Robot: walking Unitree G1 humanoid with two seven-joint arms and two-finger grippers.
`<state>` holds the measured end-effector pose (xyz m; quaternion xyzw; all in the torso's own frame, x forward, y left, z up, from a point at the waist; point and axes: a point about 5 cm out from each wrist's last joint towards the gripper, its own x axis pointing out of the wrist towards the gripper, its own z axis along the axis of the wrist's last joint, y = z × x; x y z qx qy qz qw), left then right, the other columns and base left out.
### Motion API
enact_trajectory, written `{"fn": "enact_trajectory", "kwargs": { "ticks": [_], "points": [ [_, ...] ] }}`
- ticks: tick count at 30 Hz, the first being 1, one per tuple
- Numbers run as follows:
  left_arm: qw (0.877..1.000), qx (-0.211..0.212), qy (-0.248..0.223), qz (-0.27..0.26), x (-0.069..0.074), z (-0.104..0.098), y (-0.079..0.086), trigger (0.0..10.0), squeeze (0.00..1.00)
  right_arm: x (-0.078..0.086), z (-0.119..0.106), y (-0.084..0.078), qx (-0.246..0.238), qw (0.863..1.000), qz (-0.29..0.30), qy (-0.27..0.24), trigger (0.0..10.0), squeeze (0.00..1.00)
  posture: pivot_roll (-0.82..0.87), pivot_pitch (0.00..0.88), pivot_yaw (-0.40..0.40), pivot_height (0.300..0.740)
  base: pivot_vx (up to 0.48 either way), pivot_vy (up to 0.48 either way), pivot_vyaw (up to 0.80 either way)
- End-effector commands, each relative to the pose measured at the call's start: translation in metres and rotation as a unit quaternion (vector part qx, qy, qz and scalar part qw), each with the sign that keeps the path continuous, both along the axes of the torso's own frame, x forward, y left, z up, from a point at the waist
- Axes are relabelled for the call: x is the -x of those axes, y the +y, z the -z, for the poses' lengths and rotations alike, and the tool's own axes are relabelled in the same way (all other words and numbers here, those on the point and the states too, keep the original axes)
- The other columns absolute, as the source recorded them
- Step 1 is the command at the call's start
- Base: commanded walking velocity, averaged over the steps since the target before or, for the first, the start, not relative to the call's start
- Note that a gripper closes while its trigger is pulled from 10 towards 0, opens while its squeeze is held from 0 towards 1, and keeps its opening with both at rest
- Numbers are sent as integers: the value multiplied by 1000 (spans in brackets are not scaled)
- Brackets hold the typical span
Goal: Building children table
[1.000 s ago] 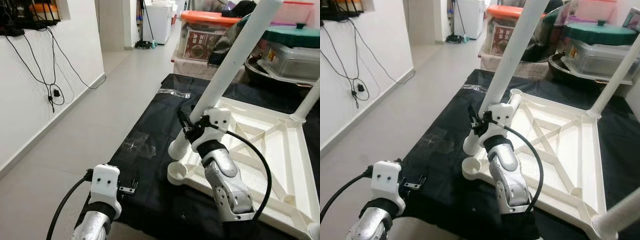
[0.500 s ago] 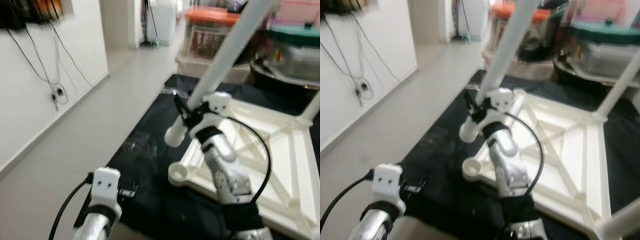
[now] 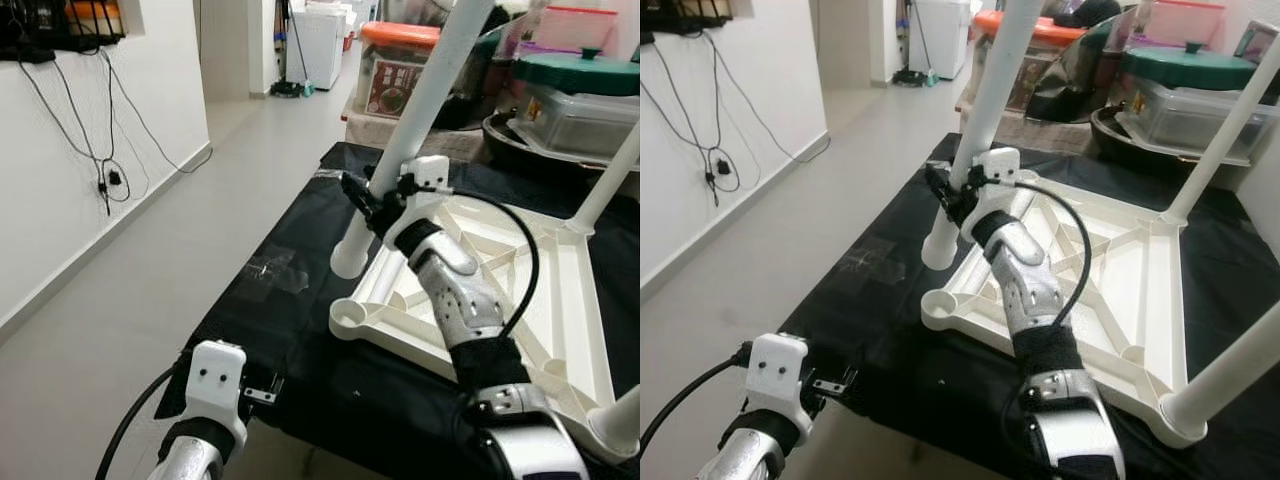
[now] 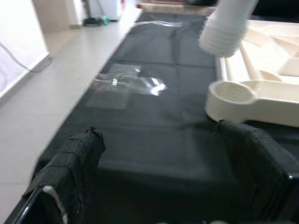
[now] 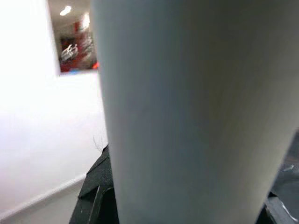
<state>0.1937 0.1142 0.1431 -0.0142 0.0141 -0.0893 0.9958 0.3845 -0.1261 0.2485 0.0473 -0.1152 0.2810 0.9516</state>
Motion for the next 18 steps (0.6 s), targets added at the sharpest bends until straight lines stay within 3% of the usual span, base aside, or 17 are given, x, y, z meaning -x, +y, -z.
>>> {"fn": "enact_trajectory", "kwargs": {
  "ticks": [1, 4, 6, 8, 11, 12, 18],
  "points": [
    [1000, -5, 9, 9, 5, -1, -1, 10000, 0, -5, 3, -6, 0, 999, -30, 24, 10000, 0, 127, 153, -84, 740, 0, 0, 0],
    [1000, -5, 9, 13, 8, -3, -2, 10000, 0, -6, 5, -8, 3, 997, -59, 40, 10000, 0, 129, 160, -81, 740, 0, 0, 0],
    [1000, -1, 9, 19, 11, -8, -2, 10000, 0, -7, 4, -15, -5, 990, -126, 62, 10000, 0, 138, 192, -69, 740, 0, 0, 0],
    [1000, 0, 9, 20, 12, -10, -2, 10000, 0, -7, 2, -19, -13, 987, -148, 68, 10000, 0, 138, 192, -69, 740, 0, 0, 0],
    [1000, 4, 9, 23, 13, -12, -3, 10000, 0, -8, -4, -25, -21, 983, -167, 67, 10000, 0, 142, 201, -63, 740, 0, 0, 0],
    [999, 7, 13, 31, 18, -15, -5, 10000, 0, -8, -18, -37, -45, 977, -201, 60, 10000, 0, 149, 222, -61, 740, 0, 0, 0],
    [999, 8, 26, 34, 26, -16, -5, 10000, 0, -4, -26, -45, -50, 961, -268, 50, 10000, 0, 160, 245, -63, 740, 0, 0, 0]
  ]
}}
